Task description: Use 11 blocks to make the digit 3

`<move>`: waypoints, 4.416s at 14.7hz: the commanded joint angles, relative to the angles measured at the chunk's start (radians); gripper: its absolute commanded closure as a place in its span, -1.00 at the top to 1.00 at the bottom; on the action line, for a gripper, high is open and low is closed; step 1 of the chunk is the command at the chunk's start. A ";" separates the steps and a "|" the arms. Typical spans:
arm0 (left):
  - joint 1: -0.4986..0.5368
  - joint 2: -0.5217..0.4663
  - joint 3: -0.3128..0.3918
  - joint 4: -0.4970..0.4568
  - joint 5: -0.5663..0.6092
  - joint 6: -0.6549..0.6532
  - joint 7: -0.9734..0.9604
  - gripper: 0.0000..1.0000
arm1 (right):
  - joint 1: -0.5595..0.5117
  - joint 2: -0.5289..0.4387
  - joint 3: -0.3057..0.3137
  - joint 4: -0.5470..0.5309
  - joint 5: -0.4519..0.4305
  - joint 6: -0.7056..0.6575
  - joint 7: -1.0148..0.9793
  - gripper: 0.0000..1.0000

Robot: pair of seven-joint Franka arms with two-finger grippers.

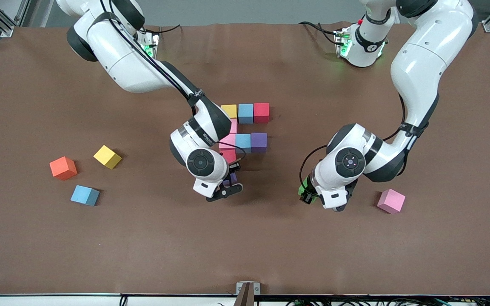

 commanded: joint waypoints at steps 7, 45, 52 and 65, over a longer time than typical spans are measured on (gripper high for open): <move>-0.016 -0.005 0.010 0.007 -0.003 0.002 0.014 -0.57 | 0.003 -0.008 0.001 -0.029 -0.003 -0.008 0.015 -0.91; -0.148 -0.022 0.183 -0.034 -0.207 0.142 -0.042 -0.57 | 0.046 -0.016 -0.025 -0.040 -0.043 0.019 0.222 -0.90; -0.150 -0.022 0.181 -0.034 -0.207 0.142 -0.022 -0.57 | 0.049 -0.011 -0.024 -0.038 -0.040 0.024 0.247 -0.90; -0.150 -0.020 0.183 -0.033 -0.206 0.140 -0.022 -0.57 | 0.059 -0.011 -0.025 -0.038 -0.049 0.021 0.244 1.00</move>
